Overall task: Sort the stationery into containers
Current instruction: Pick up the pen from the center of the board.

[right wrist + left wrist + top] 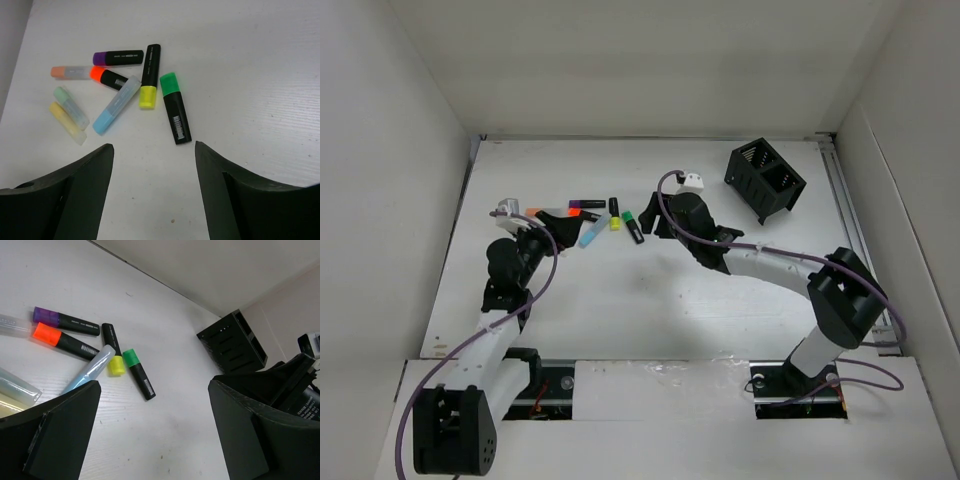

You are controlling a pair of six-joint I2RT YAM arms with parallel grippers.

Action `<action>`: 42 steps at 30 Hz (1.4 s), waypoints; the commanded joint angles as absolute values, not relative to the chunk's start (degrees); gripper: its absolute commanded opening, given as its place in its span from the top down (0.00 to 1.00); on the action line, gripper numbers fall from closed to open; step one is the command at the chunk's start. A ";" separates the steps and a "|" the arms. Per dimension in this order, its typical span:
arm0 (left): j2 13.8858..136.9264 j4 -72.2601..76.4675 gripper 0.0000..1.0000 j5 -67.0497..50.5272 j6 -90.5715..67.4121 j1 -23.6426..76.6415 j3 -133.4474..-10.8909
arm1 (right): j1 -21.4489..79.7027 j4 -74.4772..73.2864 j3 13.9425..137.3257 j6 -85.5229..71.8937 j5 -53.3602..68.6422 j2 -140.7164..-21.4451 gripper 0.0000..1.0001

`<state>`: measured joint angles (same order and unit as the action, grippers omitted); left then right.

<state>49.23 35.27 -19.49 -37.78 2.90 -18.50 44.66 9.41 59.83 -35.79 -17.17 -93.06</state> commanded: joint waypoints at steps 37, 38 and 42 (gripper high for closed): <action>50.10 31.73 0.60 -15.72 -36.12 10.72 -24.34 | 40.43 -15.44 99.72 -35.95 -9.84 -125.31 0.56; 50.10 31.73 0.60 -16.34 -36.12 10.72 -24.35 | 40.43 -16.16 100.89 -35.95 -10.37 -126.29 0.56; 50.10 31.73 0.60 -15.83 -36.12 11.34 -24.35 | 40.43 -18.80 104.59 -35.42 -10.37 -129.11 0.48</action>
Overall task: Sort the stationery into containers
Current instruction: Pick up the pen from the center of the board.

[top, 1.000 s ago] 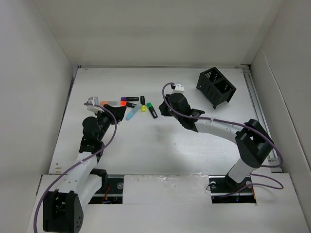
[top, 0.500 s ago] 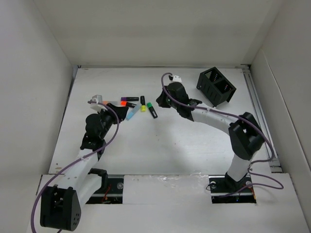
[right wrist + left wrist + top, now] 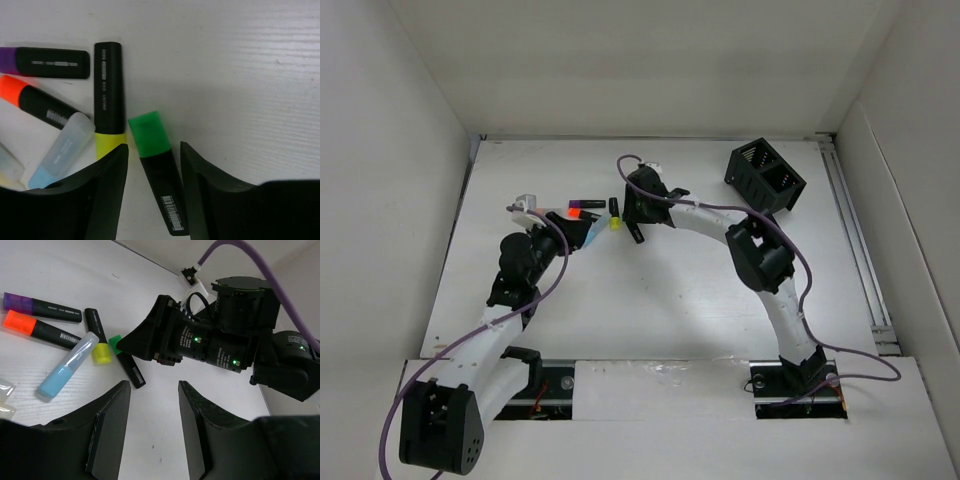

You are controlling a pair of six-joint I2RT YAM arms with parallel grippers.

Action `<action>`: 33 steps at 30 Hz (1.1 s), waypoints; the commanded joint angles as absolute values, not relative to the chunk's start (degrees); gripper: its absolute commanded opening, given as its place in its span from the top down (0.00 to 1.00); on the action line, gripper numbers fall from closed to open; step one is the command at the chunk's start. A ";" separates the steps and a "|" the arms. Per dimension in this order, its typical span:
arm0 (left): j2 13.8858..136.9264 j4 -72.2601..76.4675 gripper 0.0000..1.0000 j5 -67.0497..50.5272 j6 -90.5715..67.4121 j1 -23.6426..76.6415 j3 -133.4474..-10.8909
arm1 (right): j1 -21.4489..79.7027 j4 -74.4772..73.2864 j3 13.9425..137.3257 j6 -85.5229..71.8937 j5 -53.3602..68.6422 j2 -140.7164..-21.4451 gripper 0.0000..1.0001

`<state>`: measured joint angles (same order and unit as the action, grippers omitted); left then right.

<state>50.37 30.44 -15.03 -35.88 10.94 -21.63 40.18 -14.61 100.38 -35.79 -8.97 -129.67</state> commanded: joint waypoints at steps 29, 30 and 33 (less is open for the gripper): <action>49.57 31.73 0.57 -16.35 -36.12 11.87 -24.35 | 40.43 -34.19 109.69 -35.42 -22.93 -134.13 0.64; 49.57 31.73 0.57 -17.22 -36.12 11.87 -24.35 | 40.43 -33.49 108.56 -35.94 -23.46 -133.51 0.62; 49.04 31.73 0.57 -17.23 -36.12 11.87 -24.35 | 40.43 -32.70 108.54 -35.95 -23.47 -132.45 0.44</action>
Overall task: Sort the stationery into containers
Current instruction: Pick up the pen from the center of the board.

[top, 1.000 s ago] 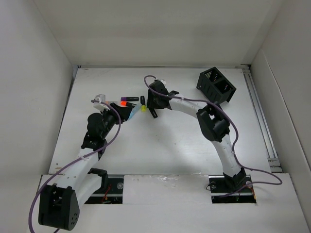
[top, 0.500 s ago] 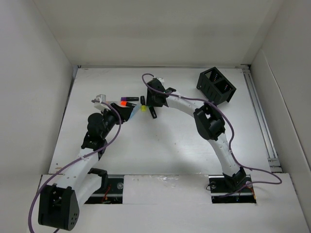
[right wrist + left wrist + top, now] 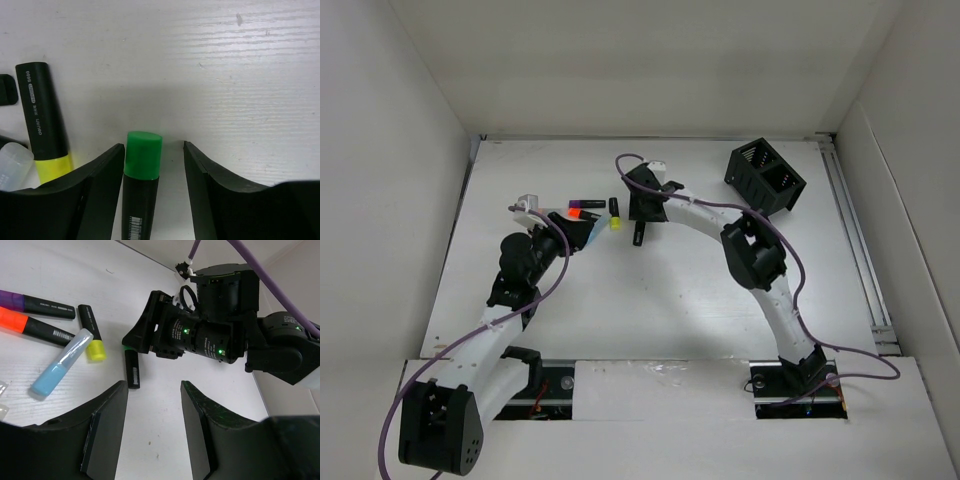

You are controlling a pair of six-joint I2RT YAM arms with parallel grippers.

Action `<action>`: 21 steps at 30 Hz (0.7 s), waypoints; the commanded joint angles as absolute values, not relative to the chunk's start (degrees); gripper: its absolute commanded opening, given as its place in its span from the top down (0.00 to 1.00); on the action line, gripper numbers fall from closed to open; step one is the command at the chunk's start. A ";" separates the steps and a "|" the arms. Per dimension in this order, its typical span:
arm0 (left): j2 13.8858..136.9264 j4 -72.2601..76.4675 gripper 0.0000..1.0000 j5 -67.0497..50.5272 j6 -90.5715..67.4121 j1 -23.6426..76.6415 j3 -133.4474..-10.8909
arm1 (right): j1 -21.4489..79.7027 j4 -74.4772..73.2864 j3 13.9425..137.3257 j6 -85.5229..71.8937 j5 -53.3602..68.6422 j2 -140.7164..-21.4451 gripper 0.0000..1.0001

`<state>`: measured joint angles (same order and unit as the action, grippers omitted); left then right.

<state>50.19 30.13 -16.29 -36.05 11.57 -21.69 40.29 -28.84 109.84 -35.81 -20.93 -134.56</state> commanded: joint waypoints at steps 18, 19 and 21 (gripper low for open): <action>49.57 31.73 0.57 -17.40 -36.74 11.87 -24.35 | 38.42 -29.82 108.47 -36.73 -19.87 -131.06 0.94; 49.57 31.73 0.57 -17.40 -36.74 11.87 -24.35 | 37.89 -28.40 107.41 -37.78 -19.86 -127.83 0.95; 50.10 31.73 0.57 -18.19 -36.74 11.87 -24.35 | 35.70 -24.37 105.21 -38.32 -18.11 -124.12 0.95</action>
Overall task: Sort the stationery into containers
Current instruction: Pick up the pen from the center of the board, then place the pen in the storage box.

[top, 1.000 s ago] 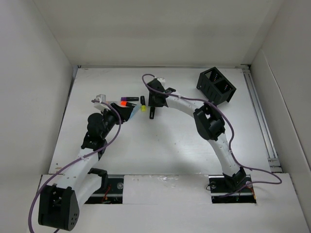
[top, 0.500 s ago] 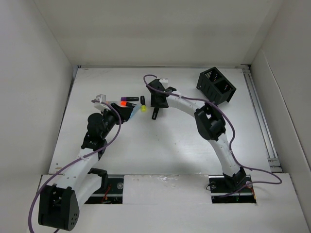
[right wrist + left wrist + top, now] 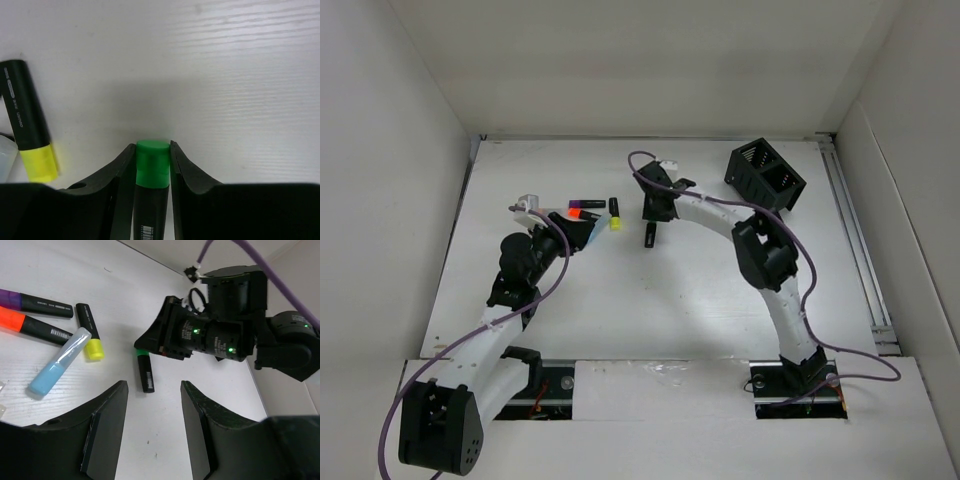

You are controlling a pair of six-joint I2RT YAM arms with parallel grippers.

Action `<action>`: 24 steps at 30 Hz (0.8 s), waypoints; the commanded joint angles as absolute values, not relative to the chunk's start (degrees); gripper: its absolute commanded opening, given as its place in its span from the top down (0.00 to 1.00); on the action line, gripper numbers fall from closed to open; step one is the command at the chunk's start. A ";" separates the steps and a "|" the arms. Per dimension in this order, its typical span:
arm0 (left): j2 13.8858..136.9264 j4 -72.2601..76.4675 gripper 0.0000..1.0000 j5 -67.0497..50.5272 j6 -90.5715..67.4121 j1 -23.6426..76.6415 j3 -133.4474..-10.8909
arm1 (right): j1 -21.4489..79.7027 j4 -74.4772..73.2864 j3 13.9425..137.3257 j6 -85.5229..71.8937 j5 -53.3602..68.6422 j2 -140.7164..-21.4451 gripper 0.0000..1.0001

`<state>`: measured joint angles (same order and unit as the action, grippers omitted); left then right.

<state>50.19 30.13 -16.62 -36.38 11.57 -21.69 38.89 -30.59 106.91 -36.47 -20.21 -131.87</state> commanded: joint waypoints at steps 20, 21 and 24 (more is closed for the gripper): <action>53.09 28.39 0.55 -14.41 -34.01 17.05 -28.12 | 6.34 -16.96 113.02 -45.89 -40.95 -114.69 0.97; 52.48 28.39 0.55 -14.41 -34.01 17.05 -28.13 | 6.33 -16.96 113.55 -45.27 -42.52 -114.70 0.97; 52.47 28.39 0.55 -13.89 -34.01 17.67 -28.13 | 6.33 -16.00 115.92 -40.97 -45.33 -117.24 0.97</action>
<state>53.74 27.86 -14.92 -35.03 17.28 -25.74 6.66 -16.27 111.37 -44.86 -38.98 -116.66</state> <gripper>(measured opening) 0.444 0.341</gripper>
